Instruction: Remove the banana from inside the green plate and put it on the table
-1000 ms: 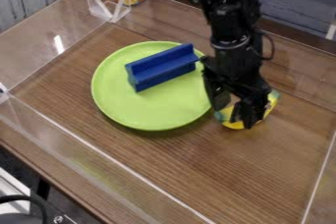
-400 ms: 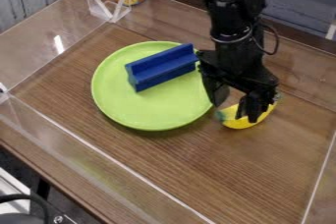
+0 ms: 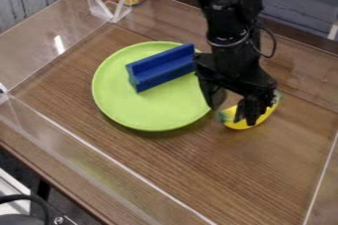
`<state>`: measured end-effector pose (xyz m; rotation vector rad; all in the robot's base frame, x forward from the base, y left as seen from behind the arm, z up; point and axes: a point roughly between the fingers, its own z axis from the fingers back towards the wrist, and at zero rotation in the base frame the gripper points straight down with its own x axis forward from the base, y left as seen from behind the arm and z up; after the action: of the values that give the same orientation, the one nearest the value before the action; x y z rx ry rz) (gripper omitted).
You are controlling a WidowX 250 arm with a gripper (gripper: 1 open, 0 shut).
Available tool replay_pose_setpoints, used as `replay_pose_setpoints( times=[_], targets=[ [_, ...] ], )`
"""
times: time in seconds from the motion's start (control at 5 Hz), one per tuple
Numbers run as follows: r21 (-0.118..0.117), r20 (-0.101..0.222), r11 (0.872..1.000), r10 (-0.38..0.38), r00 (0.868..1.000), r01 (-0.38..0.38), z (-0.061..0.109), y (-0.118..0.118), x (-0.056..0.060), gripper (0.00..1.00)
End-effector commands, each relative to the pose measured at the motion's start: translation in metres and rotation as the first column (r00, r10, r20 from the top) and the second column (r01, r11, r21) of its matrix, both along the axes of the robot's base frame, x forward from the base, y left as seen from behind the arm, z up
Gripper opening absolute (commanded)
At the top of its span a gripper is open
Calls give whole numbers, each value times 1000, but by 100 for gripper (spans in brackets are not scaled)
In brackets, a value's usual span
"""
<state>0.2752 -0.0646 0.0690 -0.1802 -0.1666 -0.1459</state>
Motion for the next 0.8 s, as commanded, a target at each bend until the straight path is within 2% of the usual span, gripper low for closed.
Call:
replay_pose_setpoints(
  times=[0.0, 0.4, 0.6],
  targets=[
    [-10, 53, 999, 45, 998, -44, 11, 2, -2, 100],
    [-19, 65, 997, 80, 995, -79, 20, 5, -8, 100],
    [-23, 74, 996, 85, 994, -83, 23, 1, -7, 100]
  ],
)
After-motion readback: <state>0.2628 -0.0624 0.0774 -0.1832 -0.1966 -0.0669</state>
